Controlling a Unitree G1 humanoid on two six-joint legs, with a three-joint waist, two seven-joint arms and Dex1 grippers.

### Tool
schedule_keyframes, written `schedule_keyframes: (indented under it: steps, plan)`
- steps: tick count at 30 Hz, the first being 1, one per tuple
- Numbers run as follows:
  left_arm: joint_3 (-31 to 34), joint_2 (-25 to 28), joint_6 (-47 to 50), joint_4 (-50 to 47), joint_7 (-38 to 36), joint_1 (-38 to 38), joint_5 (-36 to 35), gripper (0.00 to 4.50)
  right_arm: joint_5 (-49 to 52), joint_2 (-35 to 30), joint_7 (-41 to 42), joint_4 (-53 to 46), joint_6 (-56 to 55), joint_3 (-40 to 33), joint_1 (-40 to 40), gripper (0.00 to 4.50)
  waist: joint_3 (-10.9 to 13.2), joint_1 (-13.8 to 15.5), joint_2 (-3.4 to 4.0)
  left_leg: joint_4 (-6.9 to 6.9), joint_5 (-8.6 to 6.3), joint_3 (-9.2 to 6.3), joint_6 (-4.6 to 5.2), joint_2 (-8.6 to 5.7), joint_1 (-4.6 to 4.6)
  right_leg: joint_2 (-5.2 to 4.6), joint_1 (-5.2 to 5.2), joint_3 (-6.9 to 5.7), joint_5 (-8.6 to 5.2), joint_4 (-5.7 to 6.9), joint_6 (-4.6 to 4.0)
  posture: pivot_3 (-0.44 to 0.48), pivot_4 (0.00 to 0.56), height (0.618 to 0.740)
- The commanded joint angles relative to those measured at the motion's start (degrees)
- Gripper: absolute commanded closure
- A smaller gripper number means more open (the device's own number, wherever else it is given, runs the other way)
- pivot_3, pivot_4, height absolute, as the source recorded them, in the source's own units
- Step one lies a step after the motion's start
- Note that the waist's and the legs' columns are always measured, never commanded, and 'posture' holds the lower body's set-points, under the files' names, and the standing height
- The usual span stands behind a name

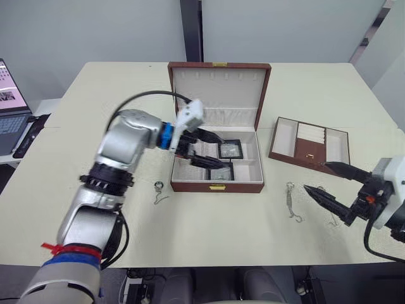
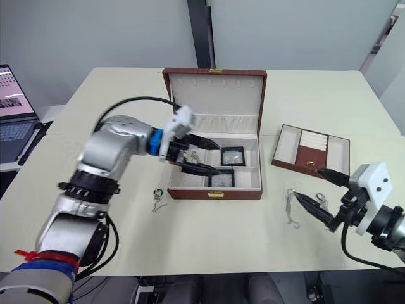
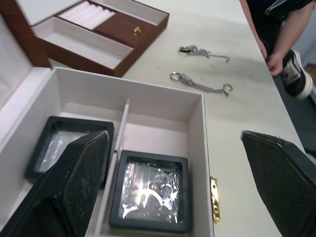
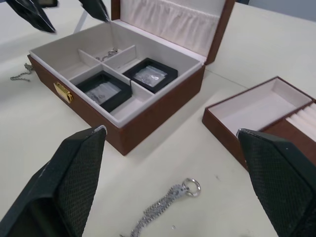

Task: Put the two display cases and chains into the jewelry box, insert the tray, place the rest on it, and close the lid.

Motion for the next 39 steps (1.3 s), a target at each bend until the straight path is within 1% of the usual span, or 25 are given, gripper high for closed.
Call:
schedule_keyframes:
  steps: [1, 6, 8, 10, 11, 13, 15, 16, 17, 19, 21, 24, 29, 34, 39]
  plan:
    - [7.42, 3.82, 4.80, -7.91, 3.46, 4.34, -4.98, 0.02, -2.48, -0.30, 4.64, 7.75, -4.19, -1.76, -0.39, 0.00, 0.00, 0.06, 0.00, 0.01, 0.00, 0.01, 0.00, 0.00, 0.00, 0.00, 0.00, 0.00, 0.00, 0.00, 0.00, 0.000, 0.150, 0.740]
    - [16.44, 10.53, 8.02, -14.78, 9.51, 14.39, -7.58, 0.02, -5.76, -2.22, 9.89, 20.03, -7.96, -1.28, -3.63, 0.00, -0.01, 0.03, 0.03, 0.00, 0.00, 0.01, 0.00, -0.01, 0.00, -0.08, 0.01, 0.00, 0.00, -0.02, 0.00, 0.000, 0.150, 0.740]
    - [21.85, 13.36, 9.10, -16.92, 11.95, 19.59, -8.38, 0.02, -7.91, -3.47, 11.73, 25.09, -9.74, 0.09, -5.57, 0.00, -0.01, -0.03, 0.03, -0.01, 0.00, 0.02, 0.00, 0.00, 0.03, -0.08, 0.01, 0.01, 0.00, -0.02, 0.00, 0.000, 0.150, 0.740]
    - [25.44, 15.07, 9.69, -18.36, 13.90, 23.52, -9.13, 0.02, -9.16, -4.00, 13.07, 28.57, -10.94, 0.87, -7.21, 0.00, -0.01, 0.00, 0.03, -0.02, -0.01, 0.04, 0.01, 0.02, 0.06, -0.08, 0.01, 0.03, 0.00, -0.02, 0.00, 0.000, 0.150, 0.740]
    - [28.22, 15.79, 8.95, -18.72, 15.08, 26.87, -8.63, 0.02, -9.81, -4.33, 13.64, 30.45, -11.33, 1.36, -8.16, 0.00, -0.01, -0.04, 0.03, -0.03, -0.01, 0.01, 0.01, 0.02, 0.04, -0.08, 0.01, 0.00, 0.00, -0.02, 0.00, 0.000, 0.150, 0.740]
    - [31.98, 16.71, 7.73, -19.05, 17.04, 31.50, -8.30, 0.02, -10.96, -4.73, 14.49, 33.09, -12.20, 2.05, -9.47, 0.00, -0.02, 0.05, 0.04, -0.04, -0.01, 0.03, 0.01, 0.00, 0.04, -0.11, 0.02, 0.02, 0.00, -0.03, 0.00, 0.000, 0.150, 0.740]
    - [33.30, 17.07, 7.30, -19.57, 18.59, 33.60, -8.62, 0.02, -11.67, -4.95, 15.45, 34.90, -12.83, 2.29, -10.28, 0.00, -0.01, 0.15, 0.03, -0.05, -0.01, 0.04, 0.01, 0.00, 0.05, -0.27, 0.01, 0.01, 0.00, -0.04, 0.00, 0.000, 0.150, 0.740]
    - [35.07, 17.45, 6.71, -19.52, 19.22, 35.80, -8.29, 0.02, -12.10, -5.23, 16.02, 36.08, -13.06, 2.55, -10.63, 0.00, -0.01, 0.25, 0.03, -0.04, -0.01, 0.03, 0.01, 0.00, 0.04, -0.37, 0.02, -0.01, 0.00, -0.04, 0.00, 0.000, 0.150, 0.740]
    - [37.32, 17.47, 6.08, -19.58, 20.19, 38.07, -7.93, 0.02, -12.81, -5.54, 16.50, 37.76, -13.59, 2.87, -11.21, 0.00, -0.01, 0.22, 0.03, -0.04, -0.01, 0.03, 0.01, -0.04, 0.04, -0.41, 0.03, -0.04, 0.00, -0.04, 0.00, 0.000, 0.150, 0.740]
    - [42.45, 17.30, 3.72, -19.76, 21.34, 45.35, -6.29, 0.02, -14.07, -5.87, 16.94, 40.83, -14.42, 3.60, -12.76, 0.00, -0.02, 0.14, 0.04, -0.04, -0.01, 0.09, 0.01, -0.06, 0.06, -0.47, 0.03, -0.02, 0.00, -0.07, 0.00, 0.000, 0.150, 0.740]
    - [45.55, 16.80, 1.90, -19.60, 22.20, 49.46, -6.21, 0.02, -14.85, -6.00, 17.38, 42.62, -15.15, 4.04, -13.67, 0.00, -0.01, 0.02, 0.03, -0.08, -0.01, 0.09, 0.01, -0.02, 0.05, -0.49, -0.01, -0.02, 0.00, -0.08, 0.00, 0.000, 0.150, 0.740]
    - [48.59, 16.82, -1.70, -17.33, 22.87, 52.86, -6.00, 0.02, -15.92, -6.13, 17.96, 44.19, -16.05, 4.64, -14.48, 0.00, -0.02, 0.10, 0.04, -0.10, -0.01, 0.03, 0.01, -0.01, 0.06, -0.49, 0.00, -0.03, 0.00, -0.05, 0.00, 0.000, 0.150, 0.740]
    - [50.10, 17.75, -7.41, -12.72, 23.61, 54.84, -4.65, 0.02, -16.98, -6.07, 18.15, 45.44, -16.83, 5.59, -16.28, 0.00, -0.03, 0.11, 0.06, -0.10, -0.01, 0.09, 0.01, -0.06, 0.13, -0.51, 0.07, -0.05, 0.00, -0.05, 0.00, 0.000, 0.150, 0.740]
    - [50.26, 17.94, -11.26, -9.22, 24.20, 55.75, -4.28, 0.02, -17.45, -6.00, 18.26, 45.60, -17.46, 5.31, -15.96, 0.00, -0.03, 0.08, 0.06, -0.10, -0.01, 0.09, 0.01, -0.03, 0.12, -0.51, 0.05, -0.05, 0.00, -0.05, 0.00, 0.000, 0.150, 0.740]
    - [49.35, 17.47, -12.18, -9.22, 24.91, 55.75, -4.93, 0.02, -17.48, -5.98, 18.23, 45.36, -17.46, 5.01, -15.60, 0.00, -0.03, 0.08, 0.06, -0.10, -0.01, 0.09, 0.01, -0.02, 0.12, -0.51, 0.05, -0.06, 0.00, -0.04, 0.00, 0.000, 0.150, 0.740]
